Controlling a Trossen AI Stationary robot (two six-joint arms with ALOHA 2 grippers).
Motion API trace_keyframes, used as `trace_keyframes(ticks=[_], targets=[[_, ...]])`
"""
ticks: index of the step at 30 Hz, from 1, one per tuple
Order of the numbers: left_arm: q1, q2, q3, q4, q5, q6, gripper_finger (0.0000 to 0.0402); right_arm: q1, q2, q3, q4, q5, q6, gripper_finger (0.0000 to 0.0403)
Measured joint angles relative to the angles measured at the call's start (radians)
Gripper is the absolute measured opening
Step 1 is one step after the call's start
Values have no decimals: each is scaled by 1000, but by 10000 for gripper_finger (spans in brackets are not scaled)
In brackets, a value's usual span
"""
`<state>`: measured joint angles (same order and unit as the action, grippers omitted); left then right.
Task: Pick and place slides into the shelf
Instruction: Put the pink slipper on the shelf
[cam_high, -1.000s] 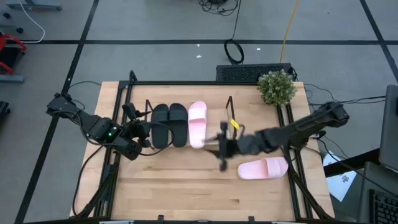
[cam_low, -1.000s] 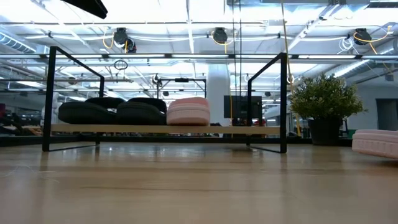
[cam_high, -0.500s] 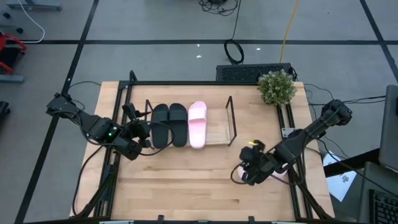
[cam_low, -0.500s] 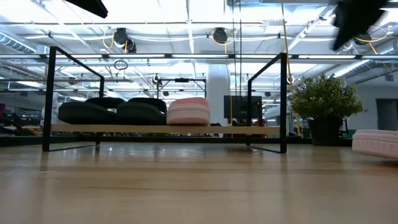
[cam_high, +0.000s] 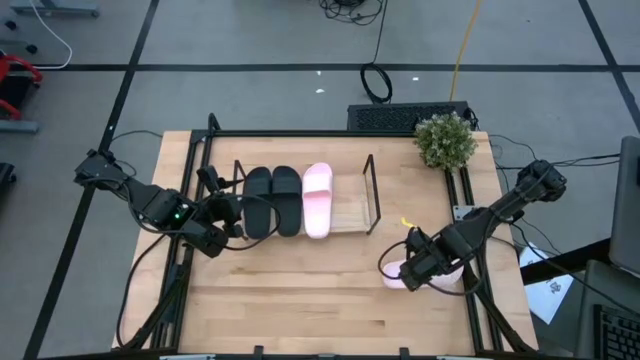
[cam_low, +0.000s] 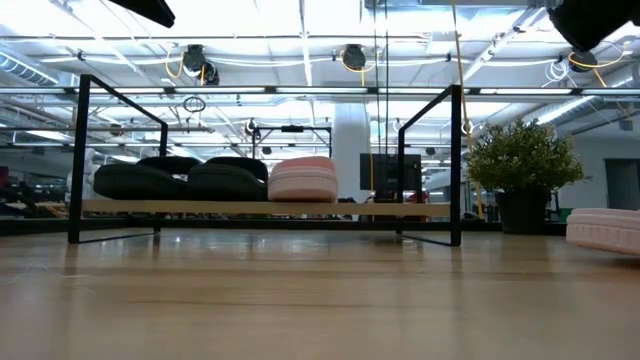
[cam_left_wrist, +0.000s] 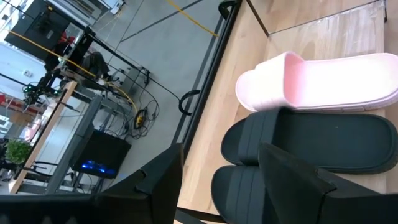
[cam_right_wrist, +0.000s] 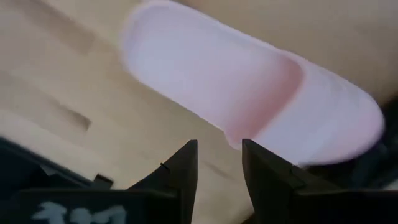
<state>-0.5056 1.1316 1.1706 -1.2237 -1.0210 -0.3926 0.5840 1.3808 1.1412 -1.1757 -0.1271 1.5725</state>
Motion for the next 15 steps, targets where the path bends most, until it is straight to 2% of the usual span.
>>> trace_keyframes(ticks=[10,15], targets=[[0,0,0,0,0,-4,216,-2,3,-4,-36,-3,101,116],[0,0,0,1,0,-5,216,-2,3,-60,-25,-2,117,116]])
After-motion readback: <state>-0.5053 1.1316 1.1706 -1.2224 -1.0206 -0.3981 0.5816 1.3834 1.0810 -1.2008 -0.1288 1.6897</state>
